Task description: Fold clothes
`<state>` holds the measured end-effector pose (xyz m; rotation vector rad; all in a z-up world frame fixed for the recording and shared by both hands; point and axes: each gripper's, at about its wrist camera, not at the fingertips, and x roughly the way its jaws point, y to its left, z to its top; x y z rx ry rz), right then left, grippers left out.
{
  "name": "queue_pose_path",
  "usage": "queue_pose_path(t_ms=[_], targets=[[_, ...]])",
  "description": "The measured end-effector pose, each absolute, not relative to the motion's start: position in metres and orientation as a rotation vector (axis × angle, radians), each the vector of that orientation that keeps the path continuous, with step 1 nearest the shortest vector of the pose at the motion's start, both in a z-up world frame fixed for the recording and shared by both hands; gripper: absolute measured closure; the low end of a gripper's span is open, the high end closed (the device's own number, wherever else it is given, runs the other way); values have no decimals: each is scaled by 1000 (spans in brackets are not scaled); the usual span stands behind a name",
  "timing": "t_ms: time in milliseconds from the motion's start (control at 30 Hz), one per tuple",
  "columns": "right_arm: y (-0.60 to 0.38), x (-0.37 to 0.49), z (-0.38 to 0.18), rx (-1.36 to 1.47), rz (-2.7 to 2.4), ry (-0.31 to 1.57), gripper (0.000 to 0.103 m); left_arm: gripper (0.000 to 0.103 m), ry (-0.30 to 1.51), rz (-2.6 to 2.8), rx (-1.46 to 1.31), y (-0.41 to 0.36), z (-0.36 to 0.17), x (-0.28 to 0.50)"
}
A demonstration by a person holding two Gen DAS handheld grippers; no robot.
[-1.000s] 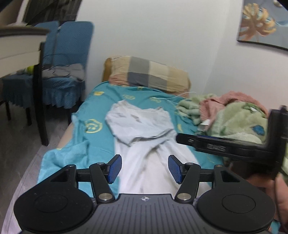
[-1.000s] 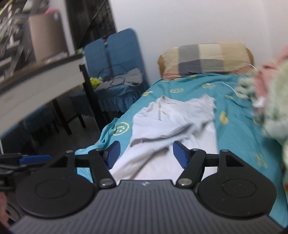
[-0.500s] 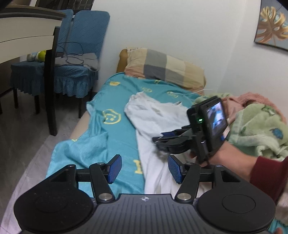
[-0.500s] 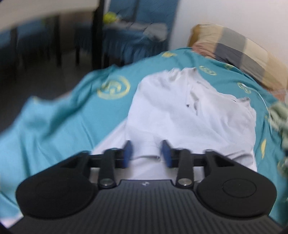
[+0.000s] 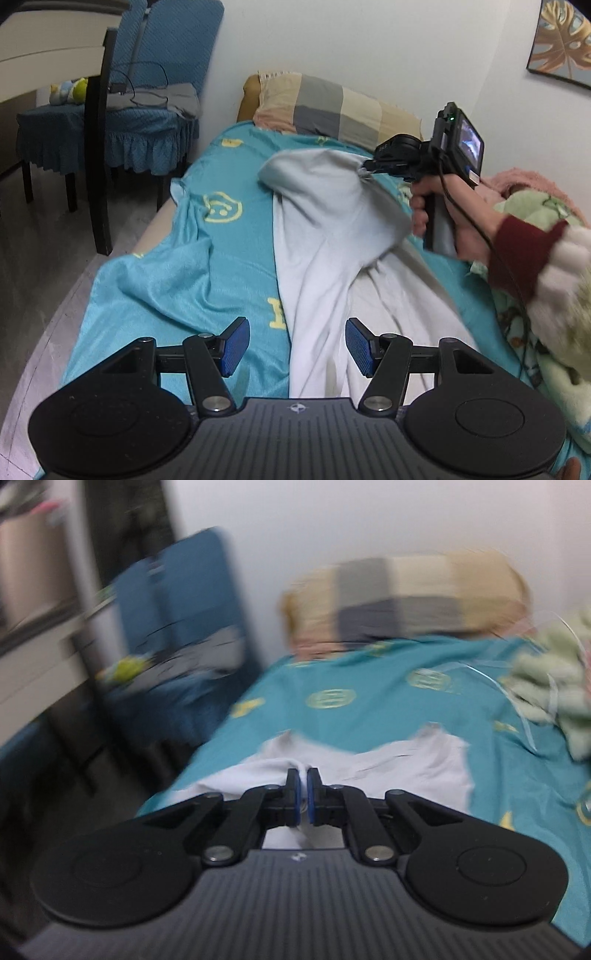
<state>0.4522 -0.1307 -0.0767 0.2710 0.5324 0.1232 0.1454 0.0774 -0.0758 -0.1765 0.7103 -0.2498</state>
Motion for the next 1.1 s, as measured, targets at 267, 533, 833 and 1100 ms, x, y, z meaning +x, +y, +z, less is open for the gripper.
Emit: queue_pose_path(t_ms=[267, 533, 833, 1100], targets=[[-176, 494, -142, 381, 0, 621, 96, 42, 787, -234, -137, 70, -105, 166], [-174, 439, -99, 398, 0, 616, 93, 42, 777, -243, -110, 61, -108, 168], [-150, 257, -7, 341, 56, 521, 39, 42, 707, -256, -57, 42, -87, 146], [-135, 103, 14, 294, 81, 556, 36, 39, 686, -268, -50, 38, -72, 113]])
